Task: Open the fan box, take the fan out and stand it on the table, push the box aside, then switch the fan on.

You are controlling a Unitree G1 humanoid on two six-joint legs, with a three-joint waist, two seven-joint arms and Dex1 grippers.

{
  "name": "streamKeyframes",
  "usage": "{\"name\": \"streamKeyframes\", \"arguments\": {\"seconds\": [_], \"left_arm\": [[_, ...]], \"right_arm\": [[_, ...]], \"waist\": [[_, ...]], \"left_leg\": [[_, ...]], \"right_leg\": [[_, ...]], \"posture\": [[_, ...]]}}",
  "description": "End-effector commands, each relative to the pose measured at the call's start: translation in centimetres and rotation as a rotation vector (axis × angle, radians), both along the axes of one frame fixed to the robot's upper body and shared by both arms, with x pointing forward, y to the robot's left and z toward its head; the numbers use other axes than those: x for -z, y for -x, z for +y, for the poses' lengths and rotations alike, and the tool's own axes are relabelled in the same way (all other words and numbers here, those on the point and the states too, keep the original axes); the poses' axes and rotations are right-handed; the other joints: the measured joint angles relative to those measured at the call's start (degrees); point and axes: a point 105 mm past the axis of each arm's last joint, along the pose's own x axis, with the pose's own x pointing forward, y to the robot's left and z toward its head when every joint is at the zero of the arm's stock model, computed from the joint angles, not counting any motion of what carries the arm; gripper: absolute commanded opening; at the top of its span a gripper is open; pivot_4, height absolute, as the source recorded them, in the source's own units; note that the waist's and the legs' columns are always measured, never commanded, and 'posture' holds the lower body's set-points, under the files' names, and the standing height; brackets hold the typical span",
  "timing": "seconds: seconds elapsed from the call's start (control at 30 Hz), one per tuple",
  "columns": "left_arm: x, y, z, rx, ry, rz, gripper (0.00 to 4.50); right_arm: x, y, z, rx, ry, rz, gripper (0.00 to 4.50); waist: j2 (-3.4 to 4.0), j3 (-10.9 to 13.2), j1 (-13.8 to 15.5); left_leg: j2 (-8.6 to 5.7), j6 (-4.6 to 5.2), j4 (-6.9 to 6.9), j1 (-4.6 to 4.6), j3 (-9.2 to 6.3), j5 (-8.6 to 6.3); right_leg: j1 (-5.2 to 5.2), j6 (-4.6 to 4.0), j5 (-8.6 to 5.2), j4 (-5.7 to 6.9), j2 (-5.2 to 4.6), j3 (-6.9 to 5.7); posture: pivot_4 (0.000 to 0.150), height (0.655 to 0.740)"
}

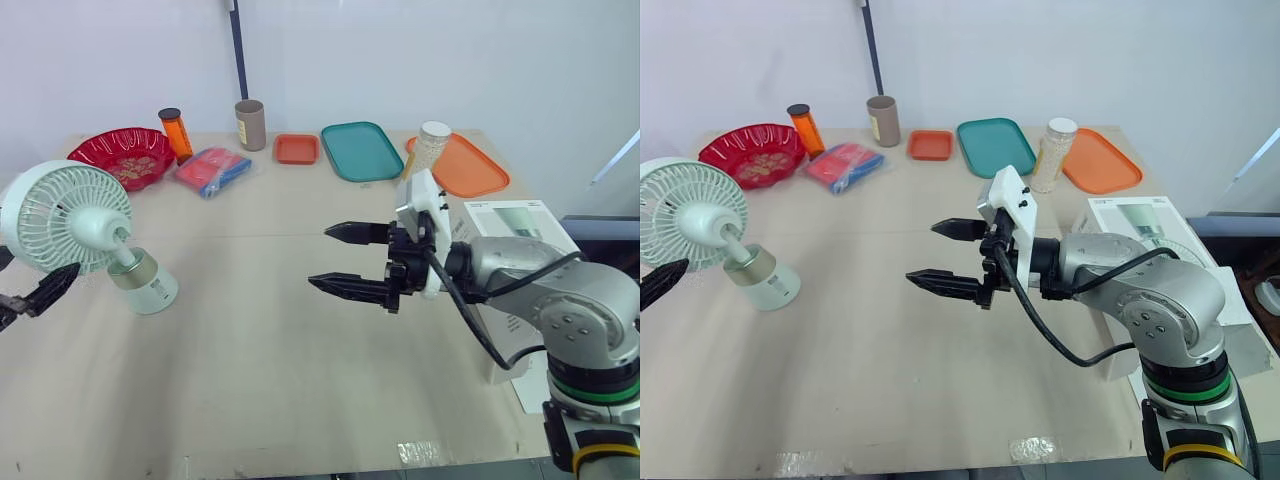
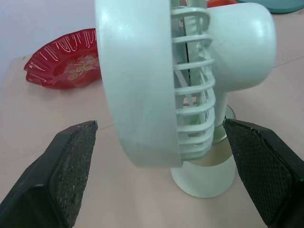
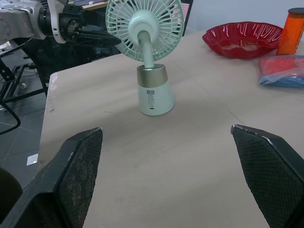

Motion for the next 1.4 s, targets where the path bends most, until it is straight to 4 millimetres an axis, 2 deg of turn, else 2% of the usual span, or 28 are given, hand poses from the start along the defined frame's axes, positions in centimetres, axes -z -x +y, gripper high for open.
{"name": "streamKeyframes", "arguments": {"seconds": [0.03, 0.3, 0.63, 0.73, 0.8, 1.0, 1.03, 1.1, 1.4], "left_arm": [[-0.9, -0.4, -0.3, 0.005, 0.016, -0.018, 4.50], [-1.3, -1.0, -1.4, 0.014, 0.076, -0.037, 4.50], [-2.0, -0.7, -1.2, -0.008, 0.126, -0.054, 4.50], [-1.9, -0.6, -1.1, -0.014, 0.124, -0.054, 3.85], [-1.9, -0.6, -1.0, -0.024, 0.127, -0.055, 3.13], [-1.8, -0.2, -0.7, -0.039, 0.132, -0.067, 3.13], [-1.9, -0.2, -0.7, -0.041, 0.132, -0.069, 2.60], [-1.8, -0.2, -0.6, -0.050, 0.131, -0.071, 2.03], [-2.3, -0.1, -1.2, -0.049, 0.141, -0.094, 2.03]], "right_arm": [[-0.6, 0.8, 0.0, -0.016, 0.002, -0.042, 4.40], [-0.4, 0.9, -0.1, -0.010, 0.012, -0.047, 4.40], [-0.1, 0.7, -0.2, -0.008, 0.025, -0.049, 4.40], [-0.1, 0.7, -0.2, -0.008, 0.028, -0.049, 4.50], [0.0, 0.7, -0.3, -0.008, 0.031, -0.048, 4.50], [0.2, 0.7, -0.3, -0.010, 0.039, -0.047, 4.50], [0.3, 0.7, -0.3, -0.011, 0.040, -0.047, 4.50], [0.4, 0.7, -0.3, -0.013, 0.045, -0.047, 4.50], [0.6, 0.6, -0.3, -0.023, 0.052, -0.044, 4.50]], "waist": [[0.00, 0.00, 0.01], [-0.01, -0.01, 0.00], [-0.01, 0.00, 0.01], [-0.01, 0.00, 0.01], [-0.01, 0.00, 0.01], [-0.01, 0.00, 0.00], [-0.01, 0.00, 0.00], [-0.01, -0.01, 0.01], [-0.02, 0.00, -0.01]], "left_leg": [[-0.01, 0.00, 0.00, -0.01, -0.01, 0.00], [-0.01, -0.02, 0.01, -0.02, -0.03, 0.01], [-0.02, -0.02, 0.01, -0.04, -0.04, 0.01], [-0.02, -0.03, 0.01, -0.04, -0.04, 0.01], [-0.02, -0.03, 0.01, -0.04, -0.05, 0.01], [-0.02, -0.03, 0.01, -0.04, -0.04, 0.02], [-0.02, -0.03, 0.01, -0.04, -0.04, 0.02], [-0.02, -0.03, 0.01, -0.04, -0.05, 0.02], [-0.02, -0.04, 0.01, -0.05, -0.05, 0.02]], "right_leg": [[0.00, 0.00, 0.00, 0.00, -0.01, 0.00], [-0.01, -0.19, 0.13, 0.00, -0.01, -0.02], [-0.02, -0.21, 0.14, 0.00, -0.01, -0.02], [-0.02, -0.21, 0.15, 0.00, -0.01, -0.01], [-0.02, -0.22, 0.15, 0.00, -0.01, -0.02], [-0.02, -0.20, 0.14, 0.00, -0.01, -0.01], [-0.02, -0.20, 0.14, 0.00, -0.01, -0.01], [-0.02, -0.20, 0.14, 0.00, -0.01, -0.02], [-0.02, -0.20, 0.13, 0.00, -0.01, -0.01]], "posture": [[0.150, 0.7400], [0.150, 0.7400], [0.150, 0.7400], [0.150, 0.7400], [0.150, 0.7400], [0.150, 0.7400], [0.150, 0.7400], [0.150, 0.7400], [0.150, 0.7400]]}}
